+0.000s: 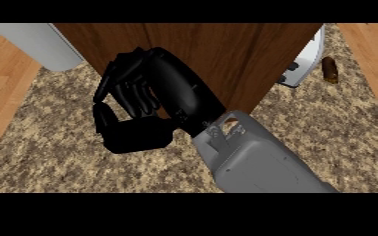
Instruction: Pick up the wine, place it into the cabinet and close the cabinet
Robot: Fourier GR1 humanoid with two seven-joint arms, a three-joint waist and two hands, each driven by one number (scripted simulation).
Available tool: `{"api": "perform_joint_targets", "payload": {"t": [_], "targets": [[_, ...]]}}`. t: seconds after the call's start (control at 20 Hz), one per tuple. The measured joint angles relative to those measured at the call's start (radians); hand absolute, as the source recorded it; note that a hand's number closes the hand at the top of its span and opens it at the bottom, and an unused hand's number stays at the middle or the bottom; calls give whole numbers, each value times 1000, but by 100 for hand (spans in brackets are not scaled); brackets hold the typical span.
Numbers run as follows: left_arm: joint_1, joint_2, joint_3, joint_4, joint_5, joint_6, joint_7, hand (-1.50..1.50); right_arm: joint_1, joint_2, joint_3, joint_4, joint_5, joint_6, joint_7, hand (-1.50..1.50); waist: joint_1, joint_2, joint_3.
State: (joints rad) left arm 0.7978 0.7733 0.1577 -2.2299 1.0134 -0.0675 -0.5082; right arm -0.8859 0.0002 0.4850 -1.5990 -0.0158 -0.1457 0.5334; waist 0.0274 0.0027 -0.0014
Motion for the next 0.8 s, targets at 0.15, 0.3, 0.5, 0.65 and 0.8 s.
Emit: {"api": "perform_joint_targets", "payload": {"t": [0.15, 0.3, 0.5, 0.65, 0.8], "targets": [[-10, -17, -20, -16, -20, 4, 30, -150, -50, -6, -66, 105, -12, 43, -58, 150, 1, 2, -4], [-52, -23, -44, -28, -26, 35, 75, -150, -69, -15, -106, 175, -27, 90, -123, 150, -5, -3, -5], [-117, -45, -105, -16, -67, 75, 106, -150, -76, -18, -128, 221, -47, 141, -187, 150, -9, -12, -10], [-168, -53, -135, -19, -82, 116, 134, -150, -83, -24, -133, 258, -46, 172, -247, 150, -8, -18, -13], [-209, -69, -165, -6, -107, 145, 140, -150, -92, -31, -136, 286, -49, 198, -285, 150, -7, -22, -16]]}}
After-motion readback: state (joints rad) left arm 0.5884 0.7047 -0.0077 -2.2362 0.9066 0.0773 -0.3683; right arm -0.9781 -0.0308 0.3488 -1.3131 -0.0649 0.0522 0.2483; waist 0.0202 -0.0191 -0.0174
